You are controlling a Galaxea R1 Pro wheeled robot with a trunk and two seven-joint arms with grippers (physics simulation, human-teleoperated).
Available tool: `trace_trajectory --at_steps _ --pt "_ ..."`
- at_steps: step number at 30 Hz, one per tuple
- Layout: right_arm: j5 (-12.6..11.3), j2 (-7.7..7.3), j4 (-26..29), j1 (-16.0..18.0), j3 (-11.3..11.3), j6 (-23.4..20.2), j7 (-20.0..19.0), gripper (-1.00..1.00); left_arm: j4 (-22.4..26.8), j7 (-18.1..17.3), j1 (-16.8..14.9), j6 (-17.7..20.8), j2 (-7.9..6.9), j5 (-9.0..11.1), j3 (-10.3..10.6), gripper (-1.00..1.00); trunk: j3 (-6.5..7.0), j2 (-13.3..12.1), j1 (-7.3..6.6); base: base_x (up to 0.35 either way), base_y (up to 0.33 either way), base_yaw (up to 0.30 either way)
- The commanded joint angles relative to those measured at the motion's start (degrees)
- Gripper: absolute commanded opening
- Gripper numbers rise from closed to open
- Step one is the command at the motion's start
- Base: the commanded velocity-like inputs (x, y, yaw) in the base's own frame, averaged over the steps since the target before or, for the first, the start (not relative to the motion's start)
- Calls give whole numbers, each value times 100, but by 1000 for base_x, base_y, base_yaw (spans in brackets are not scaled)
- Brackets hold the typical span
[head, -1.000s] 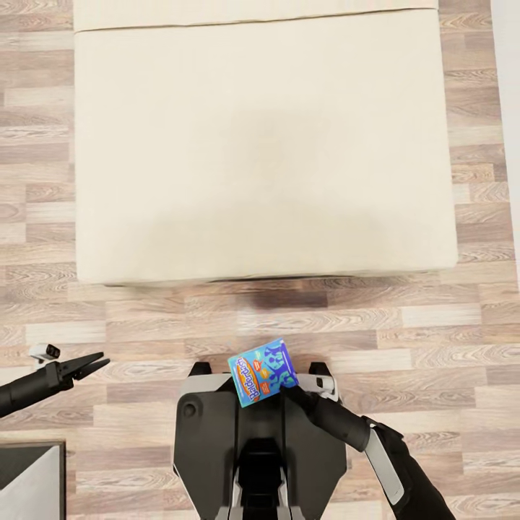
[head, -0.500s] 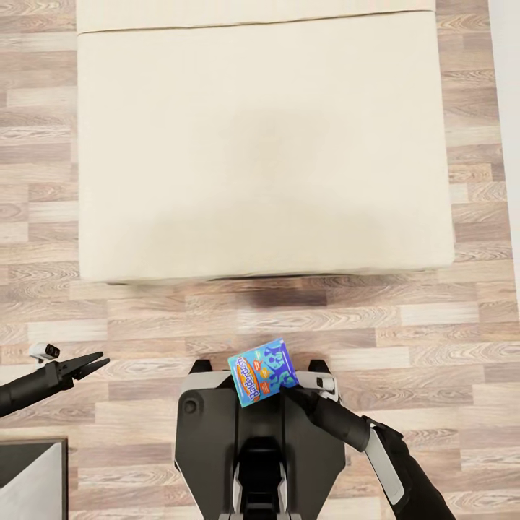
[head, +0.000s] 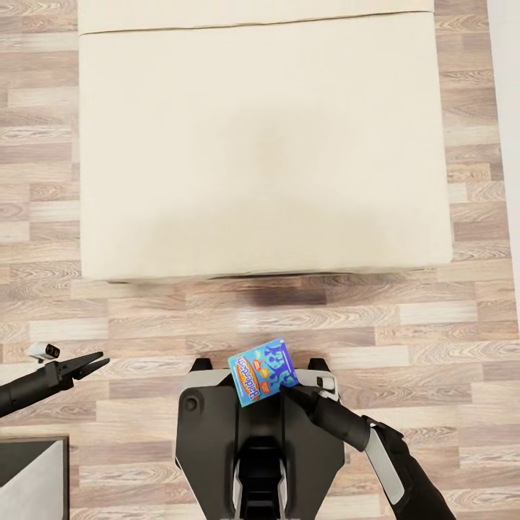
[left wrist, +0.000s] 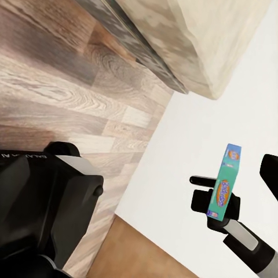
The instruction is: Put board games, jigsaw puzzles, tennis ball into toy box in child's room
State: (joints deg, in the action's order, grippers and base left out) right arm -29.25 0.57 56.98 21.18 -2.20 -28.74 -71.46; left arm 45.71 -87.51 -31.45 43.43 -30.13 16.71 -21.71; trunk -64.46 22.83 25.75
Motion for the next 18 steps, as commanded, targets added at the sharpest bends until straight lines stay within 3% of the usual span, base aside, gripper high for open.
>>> trace_trajectory --at_steps 1,6,18 --pt "-9 5 4 0 -8 -53 -18 -100 0 -21 -1 61 -1 0 0 100 -5 9 4 0 0 0" --pt "5 5 57 0 14 -53 -24 -100 0 -19 0 61 -1 -1 0 100 -5 9 4 0 0 0" --pt "50 30 892 -233 65 -61 -7 -100 0 -19 -1 53 -1 -1 0 100 -5 9 4 0 0 0"
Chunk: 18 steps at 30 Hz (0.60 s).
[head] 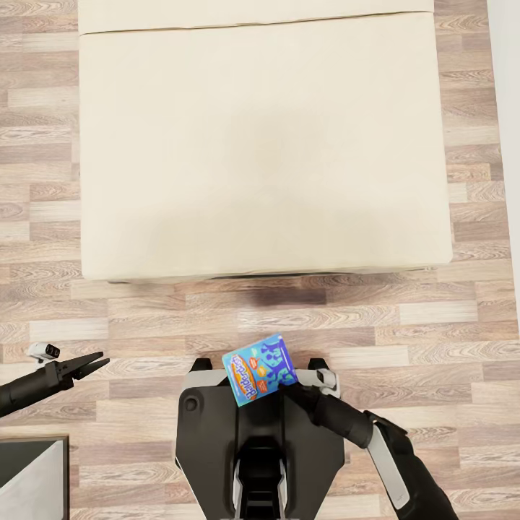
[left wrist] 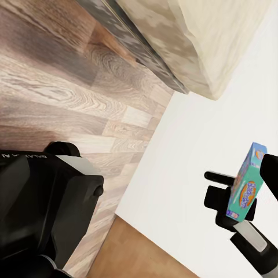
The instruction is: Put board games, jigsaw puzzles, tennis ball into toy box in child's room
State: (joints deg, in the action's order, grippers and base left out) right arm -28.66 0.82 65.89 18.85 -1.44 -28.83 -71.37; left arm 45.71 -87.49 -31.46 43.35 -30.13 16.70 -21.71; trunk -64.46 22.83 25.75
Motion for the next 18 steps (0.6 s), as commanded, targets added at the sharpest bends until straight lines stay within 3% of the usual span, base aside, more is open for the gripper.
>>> trace_trajectory --at_steps 1,18 --pt "-8 7 62 -24 -9 -52 -13 -100 0 -21 -1 60 -1 0 0 100 -5 9 4 0 0 0" --pt "-8 17 173 -135 -12 -52 -1 -100 0 -22 0 51 -1 0 0 100 -5 9 4 0 0 0"
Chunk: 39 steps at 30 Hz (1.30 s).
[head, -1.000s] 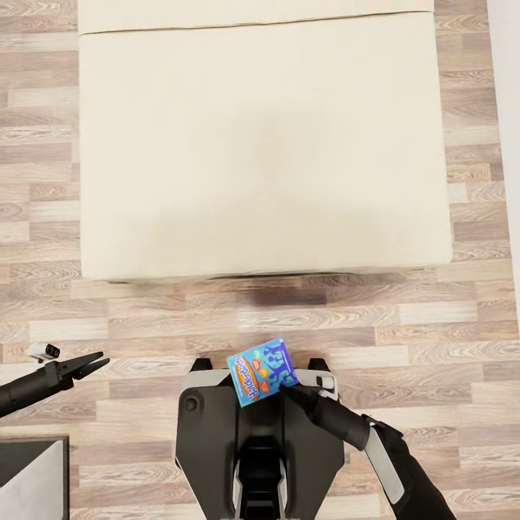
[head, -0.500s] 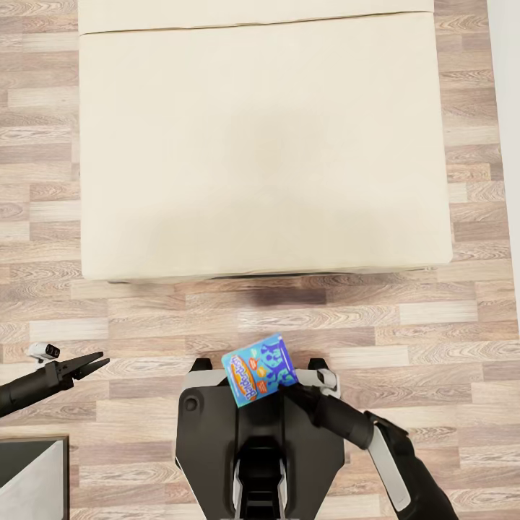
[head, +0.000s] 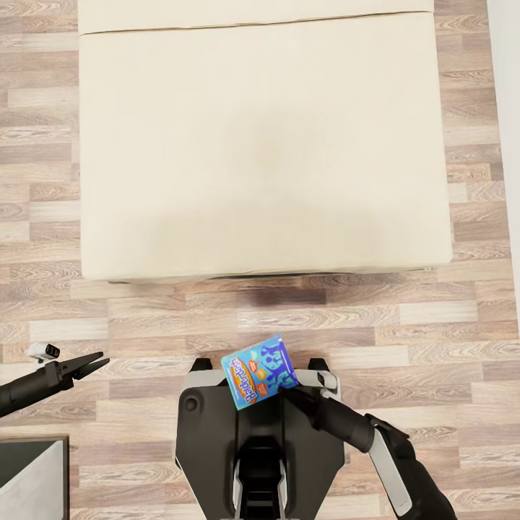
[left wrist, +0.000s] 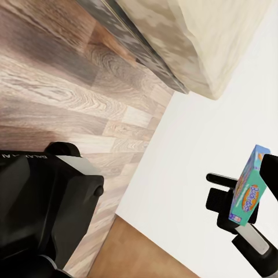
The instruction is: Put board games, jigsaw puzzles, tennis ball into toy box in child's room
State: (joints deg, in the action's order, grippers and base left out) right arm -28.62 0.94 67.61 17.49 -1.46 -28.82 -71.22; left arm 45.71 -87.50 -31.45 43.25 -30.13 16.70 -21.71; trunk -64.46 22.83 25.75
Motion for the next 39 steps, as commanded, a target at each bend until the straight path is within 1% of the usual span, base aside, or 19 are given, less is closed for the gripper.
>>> trace_trajectory --at_steps 1,12,17,26,39 --pt "-12 4 -1 0 -11 -53 -20 -100 0 -21 1 56 -1 0 0 100 -4 9 4 0 0 -24" --pt "-19 -25 4 -4 -24 -53 -41 -100 0 -23 -1 39 -1 0 -16 100 59 9 4 0 0 -172" --pt "-20 -47 0 -8 -44 -53 -177 -100 0 -24 -1 35 -1 -2 -17 100 93 9 4 0 0 -206" --pt "-21 -57 -18 -8 -67 -46 -224 -100 0 -25 -1 26 -2 -23 -17 100 156 9 4 0 0 -207" --pt "-22 -59 -3 -144 -84 -36 -234 -100 0 -30 -1 33 -9 -21 -9 100 263 9 4 0 0 -167"
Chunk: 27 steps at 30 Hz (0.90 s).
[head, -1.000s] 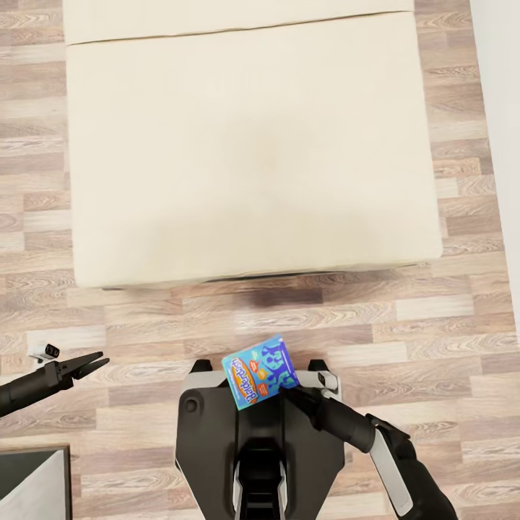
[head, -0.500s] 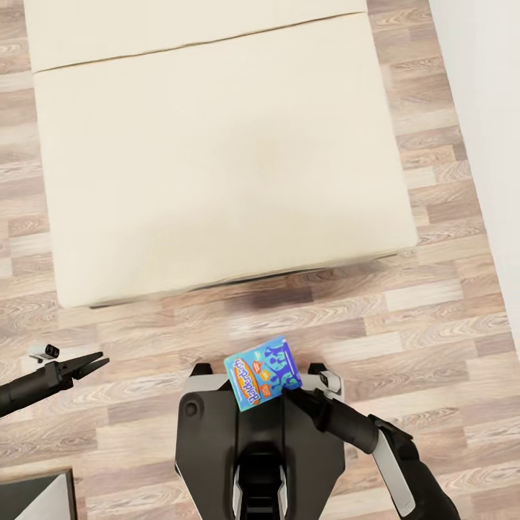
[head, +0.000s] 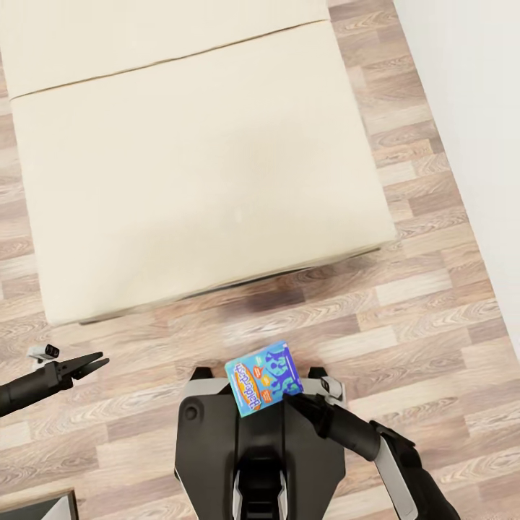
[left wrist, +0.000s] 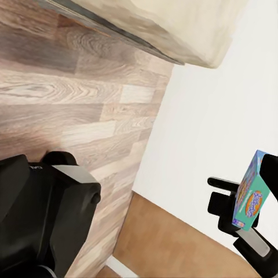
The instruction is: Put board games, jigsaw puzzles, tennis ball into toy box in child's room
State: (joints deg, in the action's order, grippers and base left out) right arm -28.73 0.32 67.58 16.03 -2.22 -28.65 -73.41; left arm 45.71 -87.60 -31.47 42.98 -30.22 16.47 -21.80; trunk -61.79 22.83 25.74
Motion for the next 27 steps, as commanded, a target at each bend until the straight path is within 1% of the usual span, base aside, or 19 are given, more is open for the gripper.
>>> trace_trajectory --at_steps 1,6,9,12,27 --pt "-10 3 -3 -1 -11 -53 -11 -100 0 -20 0 61 -2 3 0 100 4 8 4 0 0 -146" --pt "-10 3 -3 -3 -9 14 1 -100 0 -20 1 61 -6 5 -7 100 48 8 4 0 0 -144" --pt "-10 3 -12 -3 -7 214 25 -100 0 -20 2 61 -9 5 -8 100 74 8 4 0 0 -140" --pt "-10 3 -18 -4 -6 318 39 -100 0 -20 1 62 -10 5 -9 100 100 8 4 0 0 -138" --pt "-19 3 -23 -4 -13 377 45 -100 0 -20 0 60 -6 5 -10 100 234 8 4 0 0 -133"
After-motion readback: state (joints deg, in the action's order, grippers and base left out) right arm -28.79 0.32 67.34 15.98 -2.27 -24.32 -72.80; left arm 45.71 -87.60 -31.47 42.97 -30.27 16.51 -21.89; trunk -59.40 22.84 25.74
